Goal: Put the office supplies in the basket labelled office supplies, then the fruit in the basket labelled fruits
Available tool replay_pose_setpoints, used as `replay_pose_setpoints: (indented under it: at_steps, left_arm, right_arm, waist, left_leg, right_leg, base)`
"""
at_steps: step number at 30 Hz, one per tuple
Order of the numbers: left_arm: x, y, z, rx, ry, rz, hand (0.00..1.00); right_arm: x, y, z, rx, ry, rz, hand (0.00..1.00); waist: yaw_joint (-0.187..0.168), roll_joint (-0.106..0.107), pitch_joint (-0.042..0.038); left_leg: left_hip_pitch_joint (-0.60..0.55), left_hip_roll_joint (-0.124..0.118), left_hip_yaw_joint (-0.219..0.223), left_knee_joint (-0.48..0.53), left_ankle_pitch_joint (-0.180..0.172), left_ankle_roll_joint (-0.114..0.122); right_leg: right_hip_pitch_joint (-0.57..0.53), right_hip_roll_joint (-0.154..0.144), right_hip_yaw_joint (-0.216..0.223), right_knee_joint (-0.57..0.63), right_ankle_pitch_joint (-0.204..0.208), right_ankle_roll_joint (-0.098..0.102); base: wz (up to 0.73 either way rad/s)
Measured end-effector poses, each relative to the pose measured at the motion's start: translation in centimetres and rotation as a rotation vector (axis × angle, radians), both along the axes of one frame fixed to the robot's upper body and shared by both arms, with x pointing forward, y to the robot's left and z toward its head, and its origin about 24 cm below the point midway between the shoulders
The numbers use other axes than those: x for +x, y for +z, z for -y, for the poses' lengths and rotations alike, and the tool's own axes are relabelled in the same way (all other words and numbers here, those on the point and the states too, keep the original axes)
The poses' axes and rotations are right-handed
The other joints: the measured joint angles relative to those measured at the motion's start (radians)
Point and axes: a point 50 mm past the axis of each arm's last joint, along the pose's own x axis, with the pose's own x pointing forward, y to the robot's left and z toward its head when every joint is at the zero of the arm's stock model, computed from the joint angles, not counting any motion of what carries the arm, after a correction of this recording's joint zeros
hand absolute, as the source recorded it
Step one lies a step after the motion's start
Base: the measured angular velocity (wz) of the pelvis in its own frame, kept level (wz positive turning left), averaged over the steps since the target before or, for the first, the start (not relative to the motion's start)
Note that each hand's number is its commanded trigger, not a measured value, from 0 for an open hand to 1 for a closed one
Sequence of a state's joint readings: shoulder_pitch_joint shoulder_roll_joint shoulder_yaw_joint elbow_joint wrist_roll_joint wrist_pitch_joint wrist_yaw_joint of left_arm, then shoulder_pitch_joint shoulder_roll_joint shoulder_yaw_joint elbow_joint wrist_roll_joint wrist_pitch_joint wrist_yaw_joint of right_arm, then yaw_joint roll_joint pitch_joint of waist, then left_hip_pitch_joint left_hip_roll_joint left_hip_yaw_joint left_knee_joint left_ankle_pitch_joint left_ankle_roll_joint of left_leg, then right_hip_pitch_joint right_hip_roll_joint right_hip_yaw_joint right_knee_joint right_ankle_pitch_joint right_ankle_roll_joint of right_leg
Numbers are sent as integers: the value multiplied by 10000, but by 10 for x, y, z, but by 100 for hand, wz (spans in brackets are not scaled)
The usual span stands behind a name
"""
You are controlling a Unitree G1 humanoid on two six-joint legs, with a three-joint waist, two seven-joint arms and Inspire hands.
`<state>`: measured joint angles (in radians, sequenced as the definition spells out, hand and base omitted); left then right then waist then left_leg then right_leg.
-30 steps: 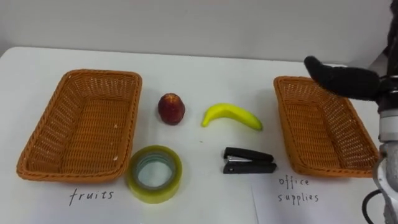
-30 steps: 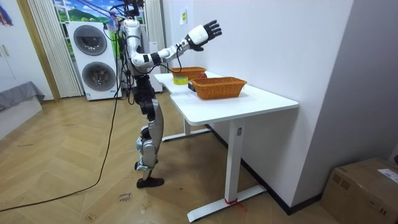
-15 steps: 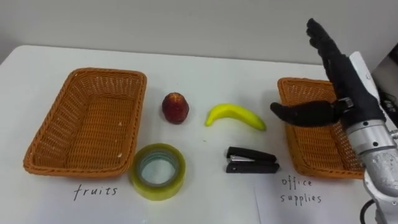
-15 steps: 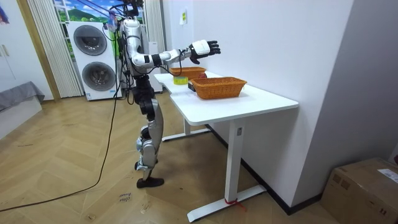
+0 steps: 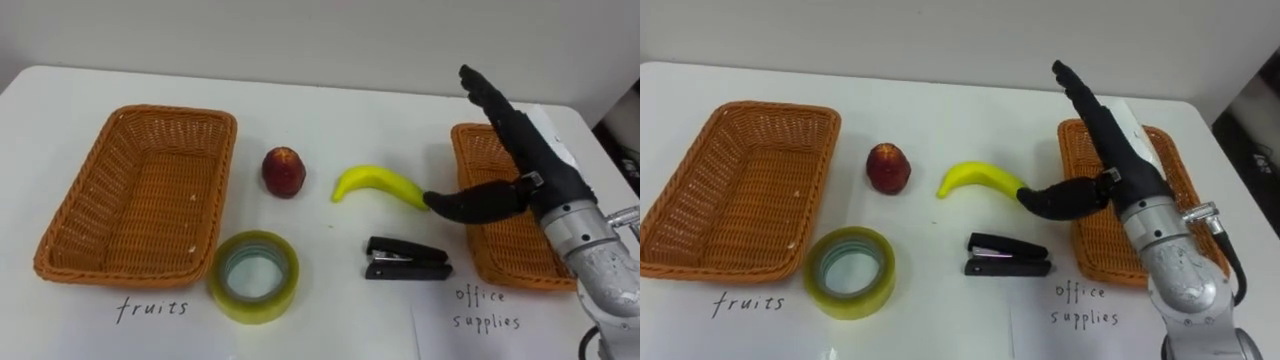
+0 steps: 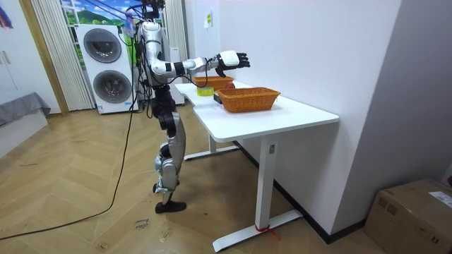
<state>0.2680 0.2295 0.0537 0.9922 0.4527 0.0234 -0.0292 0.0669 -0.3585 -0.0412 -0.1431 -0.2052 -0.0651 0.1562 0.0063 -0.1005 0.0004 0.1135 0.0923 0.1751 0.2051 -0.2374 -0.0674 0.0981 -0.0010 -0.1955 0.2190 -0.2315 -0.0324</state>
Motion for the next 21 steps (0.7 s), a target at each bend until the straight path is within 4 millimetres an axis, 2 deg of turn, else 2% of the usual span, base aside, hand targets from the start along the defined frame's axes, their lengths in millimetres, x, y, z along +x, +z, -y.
replay_pose_setpoints:
  at_steps: [13, 21]
  left_arm:
    - [-1, 0, -2, 127, 20, -27, 0]
    - [1, 1, -3, 247, -61, 37, 0]
  right_arm:
    - [-2, -8, 1, -853, 131, -488, 0]
    - [-12, -31, -16, -1292, 1033, -1765, 0]
  waist:
    - [48, 114, -2]
    - [264, 115, -1]
  left_leg:
    - [-139, -4, 1, 187, -1, 3]
    - [-159, -7, -2, 157, 0, 3]
  right_leg:
    - [-109, -26, -25, -6, 14, -11]
    - [-63, -15, -37, -126, 36, 3]
  base:
    - [0]
    - [0]
